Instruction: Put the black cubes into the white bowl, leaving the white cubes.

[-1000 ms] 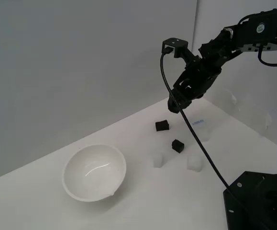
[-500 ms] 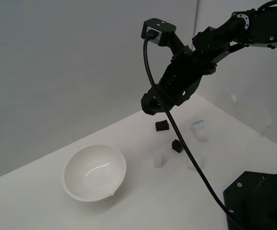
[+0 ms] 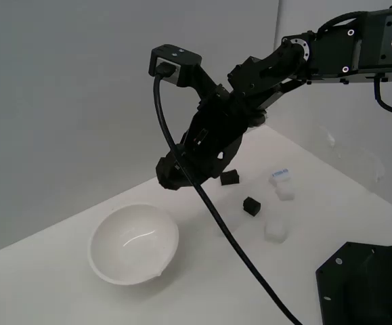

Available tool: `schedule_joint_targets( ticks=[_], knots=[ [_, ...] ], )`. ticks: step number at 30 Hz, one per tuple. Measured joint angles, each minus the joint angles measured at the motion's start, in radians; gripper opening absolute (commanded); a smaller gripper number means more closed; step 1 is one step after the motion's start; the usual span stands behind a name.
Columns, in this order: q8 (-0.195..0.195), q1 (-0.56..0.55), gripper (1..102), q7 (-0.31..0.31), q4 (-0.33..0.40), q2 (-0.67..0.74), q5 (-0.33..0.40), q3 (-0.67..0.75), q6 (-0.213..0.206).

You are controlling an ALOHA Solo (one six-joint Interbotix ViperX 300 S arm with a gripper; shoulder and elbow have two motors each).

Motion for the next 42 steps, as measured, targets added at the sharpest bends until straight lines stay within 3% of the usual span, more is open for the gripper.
schedule_joint_targets(
  ticks=[6, 11, 20, 22, 25, 26, 30, 35, 38, 42],
  knots=[
    [0.002, -0.072, 3, -0.032, -0.048, -0.104, -0.046, -0.106, 0.000],
    [0.000, -0.138, 3, -0.054, -0.081, -0.193, -0.078, -0.193, -0.026],
    [0.000, -0.169, 6, -0.077, -0.083, -0.250, -0.080, -0.250, -0.051],
    [0.002, -0.169, 19, -0.077, -0.083, -0.250, -0.080, -0.250, -0.051],
    [0.000, -0.170, 51, -0.077, -0.083, -0.250, -0.081, -0.250, -0.066],
    [0.002, -0.170, 56, -0.075, -0.083, -0.250, -0.081, -0.250, -0.067],
    [0.002, -0.169, 62, -0.077, -0.083, -0.250, -0.081, -0.250, -0.069],
    [0.002, -0.169, 101, -0.077, -0.083, -0.250, -0.081, -0.250, -0.069],
    [0.000, -0.169, 100, -0.071, -0.083, -0.250, -0.081, -0.250, -0.069],
    [0.000, -0.155, 100, -0.014, -0.083, -0.245, -0.081, -0.245, -0.071]
  ],
)
